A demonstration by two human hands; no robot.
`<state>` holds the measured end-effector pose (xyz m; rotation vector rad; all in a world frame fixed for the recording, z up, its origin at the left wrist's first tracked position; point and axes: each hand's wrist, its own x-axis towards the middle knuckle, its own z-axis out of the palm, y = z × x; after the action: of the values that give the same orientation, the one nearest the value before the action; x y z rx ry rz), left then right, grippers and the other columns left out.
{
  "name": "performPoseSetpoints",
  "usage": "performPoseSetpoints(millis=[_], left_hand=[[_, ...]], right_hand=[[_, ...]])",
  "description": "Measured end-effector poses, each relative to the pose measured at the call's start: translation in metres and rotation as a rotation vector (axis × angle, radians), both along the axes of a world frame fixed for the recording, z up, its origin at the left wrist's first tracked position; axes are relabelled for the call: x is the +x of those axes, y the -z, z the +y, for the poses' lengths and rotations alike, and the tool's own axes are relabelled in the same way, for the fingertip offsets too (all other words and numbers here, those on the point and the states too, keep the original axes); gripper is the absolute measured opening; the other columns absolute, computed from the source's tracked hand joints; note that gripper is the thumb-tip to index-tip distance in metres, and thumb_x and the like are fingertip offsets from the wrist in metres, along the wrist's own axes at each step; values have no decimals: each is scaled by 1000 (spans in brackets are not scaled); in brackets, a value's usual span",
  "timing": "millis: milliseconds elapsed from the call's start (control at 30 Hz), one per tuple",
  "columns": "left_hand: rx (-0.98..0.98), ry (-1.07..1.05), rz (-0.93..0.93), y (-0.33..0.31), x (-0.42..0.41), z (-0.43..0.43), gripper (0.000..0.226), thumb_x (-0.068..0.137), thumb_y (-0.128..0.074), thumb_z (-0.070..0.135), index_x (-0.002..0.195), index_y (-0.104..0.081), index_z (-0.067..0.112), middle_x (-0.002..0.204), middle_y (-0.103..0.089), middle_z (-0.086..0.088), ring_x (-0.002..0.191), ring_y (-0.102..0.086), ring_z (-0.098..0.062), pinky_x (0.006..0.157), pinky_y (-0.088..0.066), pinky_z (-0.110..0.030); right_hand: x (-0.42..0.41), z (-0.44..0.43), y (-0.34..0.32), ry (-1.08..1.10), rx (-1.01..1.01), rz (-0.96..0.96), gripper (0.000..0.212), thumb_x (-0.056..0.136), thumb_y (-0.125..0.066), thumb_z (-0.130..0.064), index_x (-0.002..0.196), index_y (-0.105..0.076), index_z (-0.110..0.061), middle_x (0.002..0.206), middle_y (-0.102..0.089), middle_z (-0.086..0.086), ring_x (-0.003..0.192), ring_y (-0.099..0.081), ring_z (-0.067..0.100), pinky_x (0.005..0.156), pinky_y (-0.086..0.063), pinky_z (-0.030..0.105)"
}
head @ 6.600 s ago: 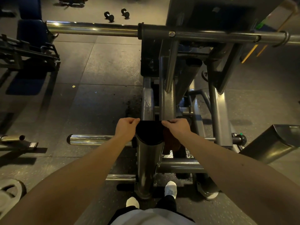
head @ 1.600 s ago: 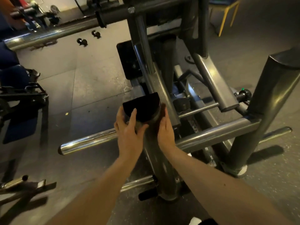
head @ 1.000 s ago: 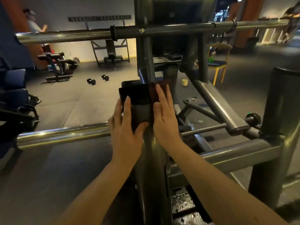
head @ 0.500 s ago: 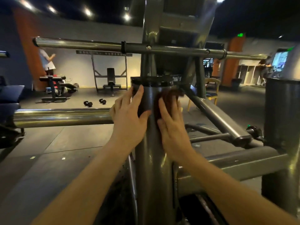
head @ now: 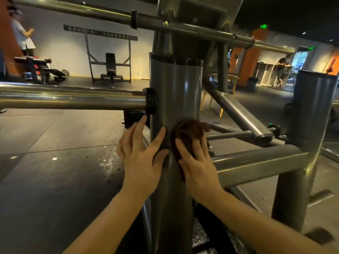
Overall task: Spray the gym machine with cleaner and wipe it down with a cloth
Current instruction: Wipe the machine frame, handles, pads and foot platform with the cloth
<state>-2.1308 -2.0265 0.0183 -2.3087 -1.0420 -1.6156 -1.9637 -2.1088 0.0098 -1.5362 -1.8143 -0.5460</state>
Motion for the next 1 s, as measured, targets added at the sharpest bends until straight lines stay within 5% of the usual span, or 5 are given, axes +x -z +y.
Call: performPoseSetpoints(millis=[300, 433, 500, 700, 1000], left_hand=[[-199, 139, -103, 17, 3, -12, 58, 97, -63, 36, 152, -46, 40, 167, -21, -4, 147, -19, -29, 116, -28, -53], [-311, 323, -130, 37, 0, -19, 70, 99, -64, 29, 157, -29, 48, 164, -15, 5, 137, -15, 11, 116, -22, -21], [-352, 376, -133, 49, -1, -26, 73, 99, -63, 27, 158, -26, 48, 162, -18, 4, 138, -19, 9, 112, -22, -4], [-390, 300, -71, 76, -8, -30, 81, 97, -66, 26, 161, -20, 47, 168, -11, 3, 153, -12, -32, 120, -28, -59], [-503, 355, -134, 83, -4, -41, 80, 99, -66, 20, 160, -21, 45, 164, -15, 2, 144, -16, -8, 118, -21, -27]], right_hand=[[-9, 57, -143, 95, 149, -242, 54, 104, -42, -31, 157, -39, -40, 173, -9, 6, 154, 11, 51, 120, -5, 74], [-8, 48, -107, 66, 179, -144, 55, 105, -39, -28, 160, -35, -34, 173, -8, 9, 155, 12, 49, 122, -5, 71], [-9, 31, -59, 66, 124, -52, 58, 108, -38, -28, 162, -22, -38, 174, 3, 6, 156, 17, 43, 125, -3, 67], [-10, -26, 69, 80, -35, -63, 61, 104, -42, -31, 161, -23, -40, 173, -6, 2, 158, -1, 40, 122, -19, 67], [-9, 39, -53, -52, 103, 397, 60, 111, -34, -31, 165, -9, -26, 172, 7, 12, 158, -5, 36, 122, -24, 64]])
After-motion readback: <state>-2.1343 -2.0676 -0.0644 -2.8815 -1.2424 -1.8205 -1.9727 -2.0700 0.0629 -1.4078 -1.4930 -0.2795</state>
